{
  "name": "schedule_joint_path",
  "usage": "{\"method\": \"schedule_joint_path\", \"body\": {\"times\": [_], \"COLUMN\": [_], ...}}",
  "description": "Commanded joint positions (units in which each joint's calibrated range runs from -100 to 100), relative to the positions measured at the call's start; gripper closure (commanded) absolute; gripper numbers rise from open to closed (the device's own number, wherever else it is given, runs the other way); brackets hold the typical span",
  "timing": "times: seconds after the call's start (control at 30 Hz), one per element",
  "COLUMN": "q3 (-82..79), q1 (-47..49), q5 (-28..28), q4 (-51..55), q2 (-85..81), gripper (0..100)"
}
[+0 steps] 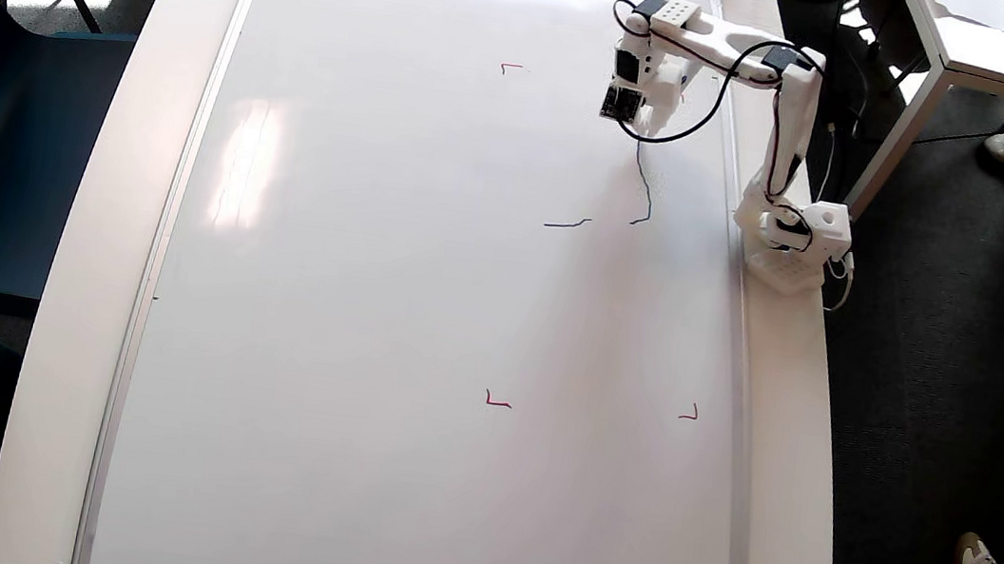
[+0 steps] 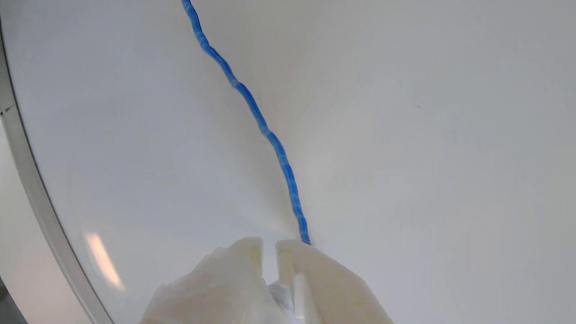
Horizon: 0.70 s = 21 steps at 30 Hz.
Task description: Draw on a whiteboard a robot head using a pen attached to the gripper
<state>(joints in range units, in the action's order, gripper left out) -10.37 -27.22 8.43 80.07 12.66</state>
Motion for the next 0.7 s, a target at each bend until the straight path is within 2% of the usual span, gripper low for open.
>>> {"method": "schedule_joint_path", "body": {"times": [0.0, 0.27, 0.67], "q3": [3.9, 9.5, 11.1], "q1": [-3.2, -5.7, -2.4], "q5": [0.4, 0.5, -0.1], "q4": [0.2, 0.2, -0.7], "q2": [0.6, 2.4, 8.1], "gripper": [99, 99, 99]}}
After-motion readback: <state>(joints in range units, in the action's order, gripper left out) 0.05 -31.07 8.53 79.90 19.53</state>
